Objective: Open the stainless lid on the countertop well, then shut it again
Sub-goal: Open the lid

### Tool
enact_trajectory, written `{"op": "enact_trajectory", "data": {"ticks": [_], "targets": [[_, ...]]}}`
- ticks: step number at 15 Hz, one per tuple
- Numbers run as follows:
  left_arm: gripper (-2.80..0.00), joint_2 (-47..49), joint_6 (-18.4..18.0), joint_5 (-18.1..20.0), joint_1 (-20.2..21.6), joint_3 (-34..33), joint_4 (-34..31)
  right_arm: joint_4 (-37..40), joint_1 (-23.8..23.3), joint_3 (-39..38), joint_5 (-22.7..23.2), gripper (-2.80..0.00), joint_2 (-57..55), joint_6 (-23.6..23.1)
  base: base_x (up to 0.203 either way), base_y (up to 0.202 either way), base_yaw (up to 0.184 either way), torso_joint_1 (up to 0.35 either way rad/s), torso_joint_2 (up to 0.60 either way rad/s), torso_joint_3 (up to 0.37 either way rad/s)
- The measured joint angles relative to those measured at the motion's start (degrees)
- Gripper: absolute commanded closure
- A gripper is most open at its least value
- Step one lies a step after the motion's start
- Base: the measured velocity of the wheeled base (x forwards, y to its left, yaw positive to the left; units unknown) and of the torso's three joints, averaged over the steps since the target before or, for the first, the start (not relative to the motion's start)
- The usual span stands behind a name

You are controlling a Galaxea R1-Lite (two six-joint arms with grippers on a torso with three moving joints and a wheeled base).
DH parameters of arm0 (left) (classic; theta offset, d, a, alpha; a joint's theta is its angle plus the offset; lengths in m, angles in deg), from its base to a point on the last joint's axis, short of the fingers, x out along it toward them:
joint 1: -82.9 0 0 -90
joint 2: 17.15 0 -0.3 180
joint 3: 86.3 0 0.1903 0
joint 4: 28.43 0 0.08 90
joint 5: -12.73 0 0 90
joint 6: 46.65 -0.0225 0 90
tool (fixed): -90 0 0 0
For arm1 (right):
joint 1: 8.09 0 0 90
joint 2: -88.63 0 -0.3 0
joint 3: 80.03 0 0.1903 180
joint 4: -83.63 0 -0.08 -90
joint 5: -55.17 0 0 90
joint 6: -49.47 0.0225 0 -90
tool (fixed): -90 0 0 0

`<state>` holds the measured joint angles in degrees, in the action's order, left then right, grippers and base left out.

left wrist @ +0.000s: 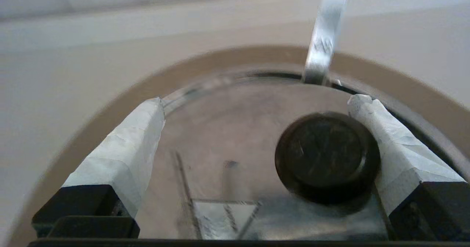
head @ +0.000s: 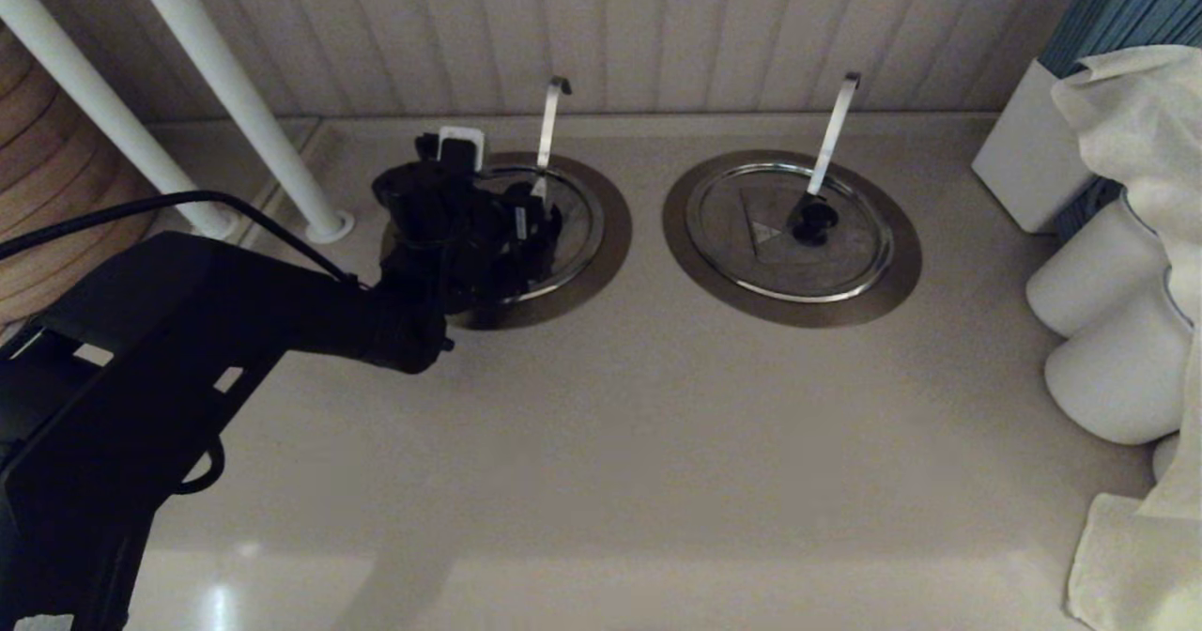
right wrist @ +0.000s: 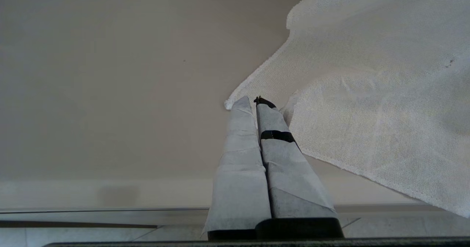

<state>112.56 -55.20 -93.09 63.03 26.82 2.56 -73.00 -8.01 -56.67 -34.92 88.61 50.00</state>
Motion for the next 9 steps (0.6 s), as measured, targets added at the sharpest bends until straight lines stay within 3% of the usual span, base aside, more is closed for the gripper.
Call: {"op": "enact_trajectory", "data": {"ticks": [9], "targets": [[-2.8,-2.1,0.9,0.4,3.8,1.4,0.0,0.0,0.0,0.0,0.0,0.0,0.0,0.0,0.0,0.0,0.0,0.0,0.0,0.0]]}}
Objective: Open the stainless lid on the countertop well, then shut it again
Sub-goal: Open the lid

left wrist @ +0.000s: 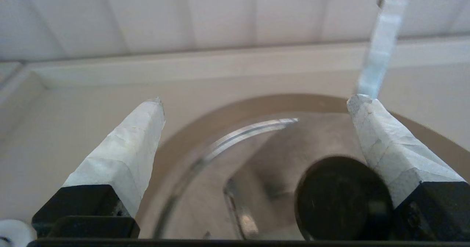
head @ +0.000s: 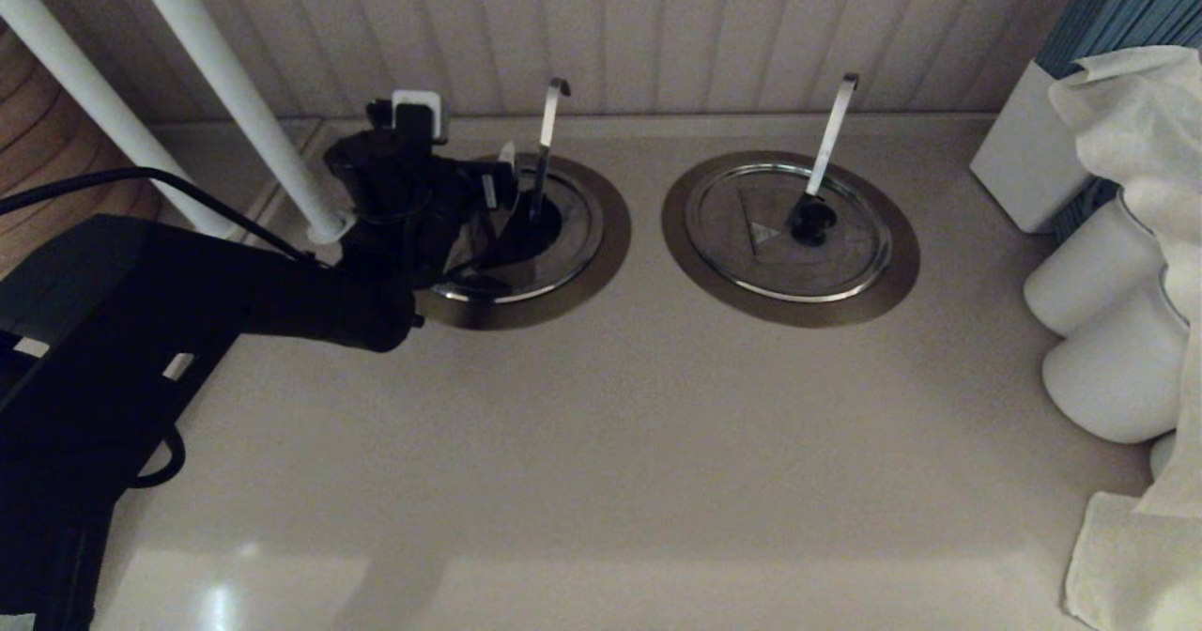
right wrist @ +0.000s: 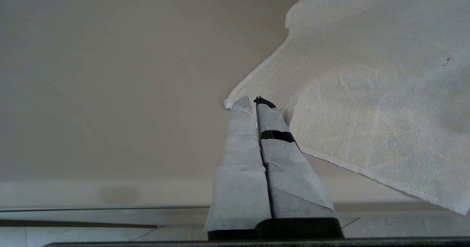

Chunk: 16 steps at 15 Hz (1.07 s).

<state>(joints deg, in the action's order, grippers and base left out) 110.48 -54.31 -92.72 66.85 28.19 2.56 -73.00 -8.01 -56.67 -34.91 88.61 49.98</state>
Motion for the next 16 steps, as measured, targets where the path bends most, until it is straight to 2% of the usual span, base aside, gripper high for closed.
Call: {"op": "enact_trajectory", "data": {"ticks": [16], "targets": [[-2.8,-1.4,-0.1,1.5,3.9,-0.1,-0.2,0.0,0.0,0.0,0.0,0.0,0.0,0.0,0.0,0.0,0.0,0.0,0.0,0.0]]}}
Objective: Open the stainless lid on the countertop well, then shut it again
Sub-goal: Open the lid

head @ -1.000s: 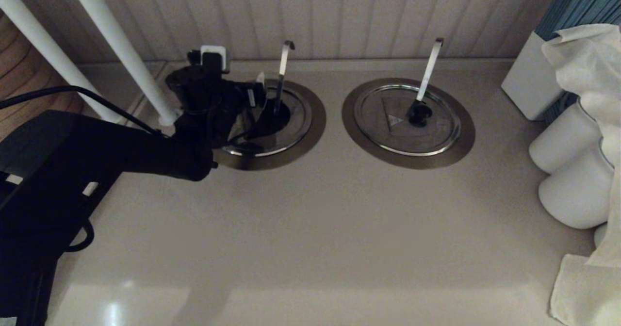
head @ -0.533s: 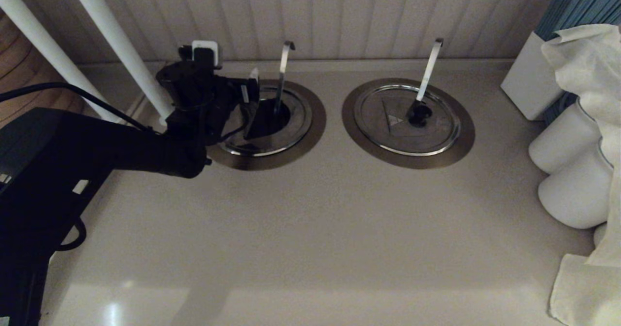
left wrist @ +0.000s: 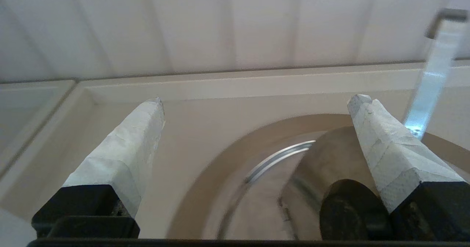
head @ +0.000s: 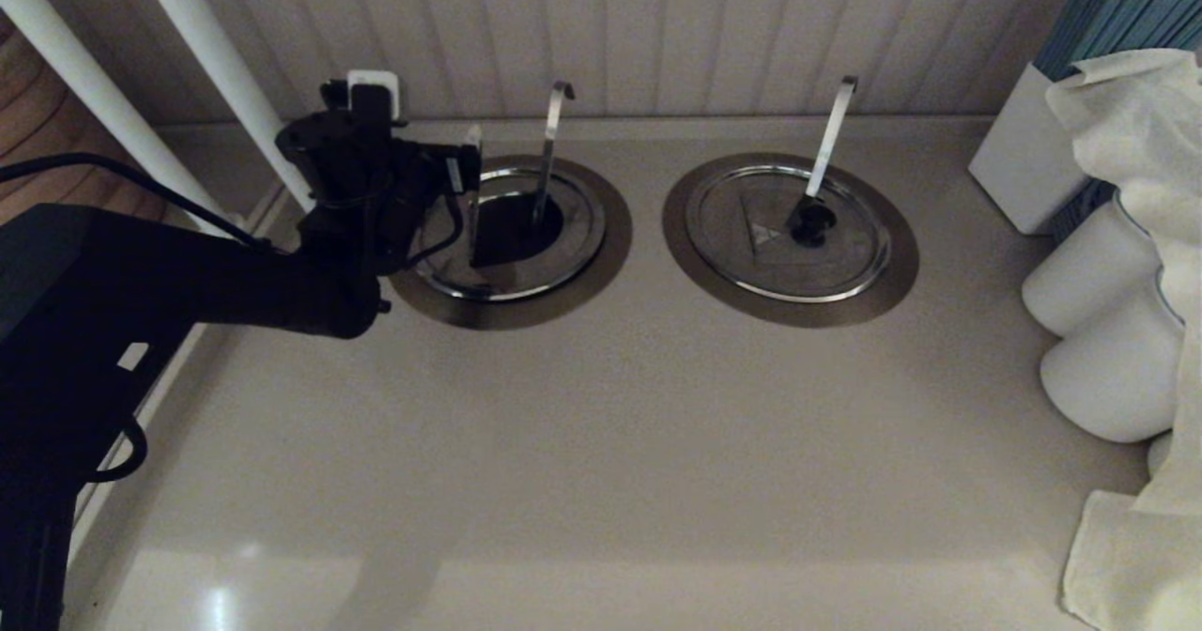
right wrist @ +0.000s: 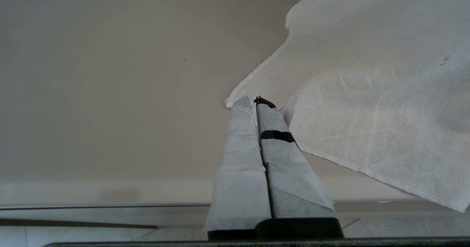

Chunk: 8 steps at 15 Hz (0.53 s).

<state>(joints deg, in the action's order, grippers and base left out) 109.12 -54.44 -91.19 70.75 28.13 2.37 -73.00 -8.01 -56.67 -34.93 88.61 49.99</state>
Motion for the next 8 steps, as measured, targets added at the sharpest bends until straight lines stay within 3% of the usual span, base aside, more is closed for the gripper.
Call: {"op": "enact_trajectory", "data": {"ticks": [8], "targets": [[-2.8,-0.9,0.0,-0.1,1.4,-0.3,0.0,0.0,0.0,0.0,0.0,0.0,0.0,0.0,0.0,0.0,0.0,0.0,0.0,0.0]]}}
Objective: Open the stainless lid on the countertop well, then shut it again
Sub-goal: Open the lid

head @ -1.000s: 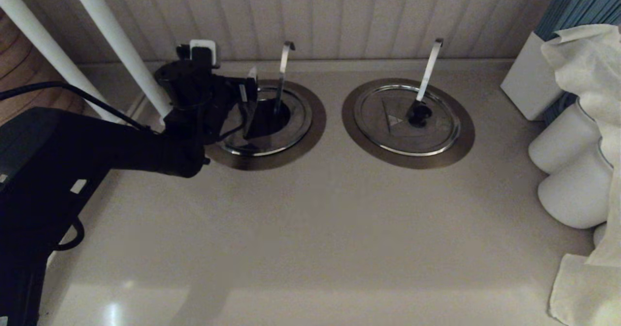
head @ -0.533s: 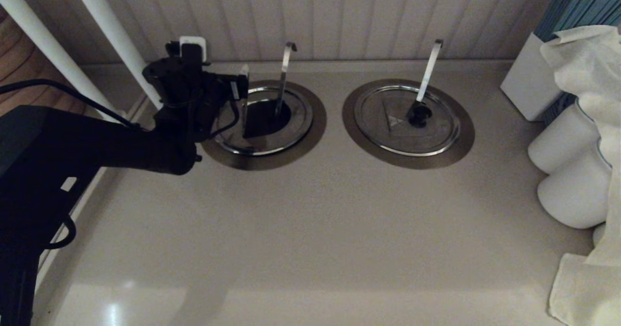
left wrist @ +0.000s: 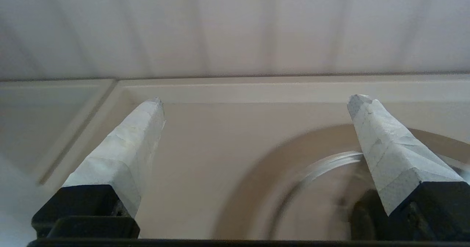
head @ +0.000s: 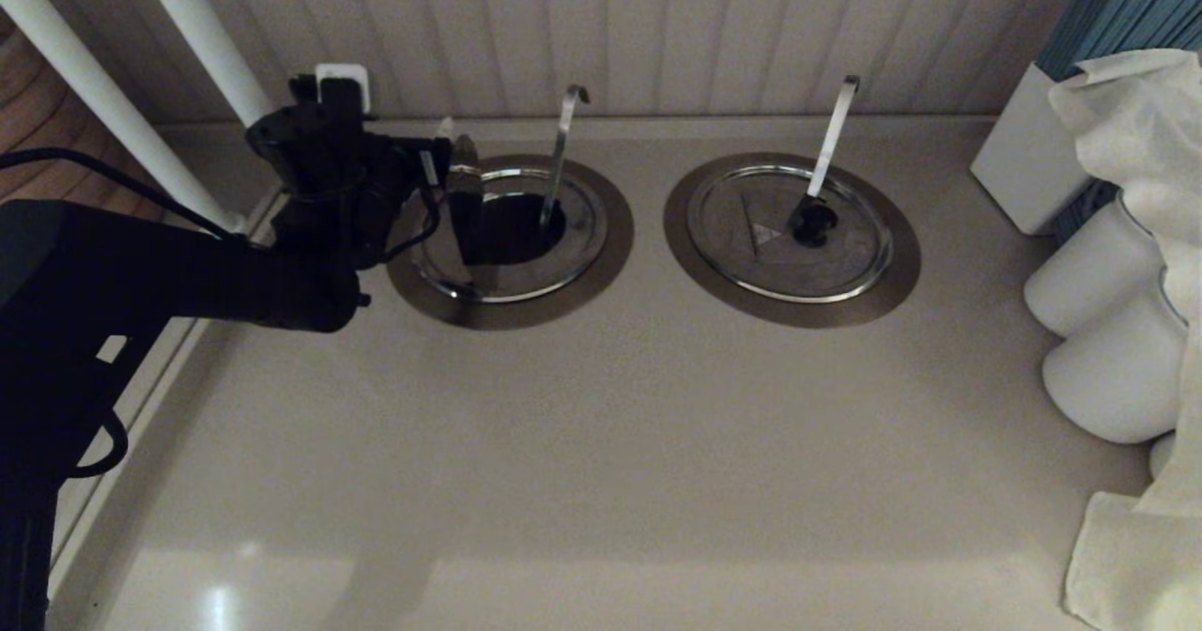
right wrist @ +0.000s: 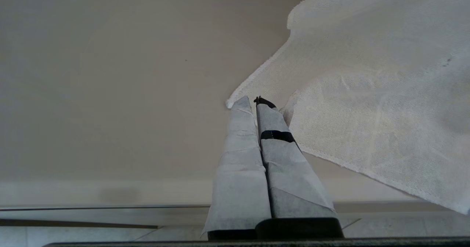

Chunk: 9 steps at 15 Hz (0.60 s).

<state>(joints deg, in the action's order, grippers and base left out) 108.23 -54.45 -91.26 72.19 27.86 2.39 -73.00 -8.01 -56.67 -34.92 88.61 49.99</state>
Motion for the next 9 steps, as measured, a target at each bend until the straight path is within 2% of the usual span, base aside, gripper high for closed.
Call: {"op": "enact_trajectory", "data": {"ticks": [4,9], "targets": [[-2.8,-0.5,0.4,0.3,0.4,0.0,-0.1,0.0,0.0,0.0,0.0,0.0,0.0,0.0,0.0,0.0,0.0,0.0,0.0,0.0],[-2.8,-0.5,0.9,1.8,3.3,0.8,-0.7,0.0,0.0,0.0,0.0,0.0,0.0,0.0,0.0,0.0,0.0,0.0,0.0,0.0]]}}
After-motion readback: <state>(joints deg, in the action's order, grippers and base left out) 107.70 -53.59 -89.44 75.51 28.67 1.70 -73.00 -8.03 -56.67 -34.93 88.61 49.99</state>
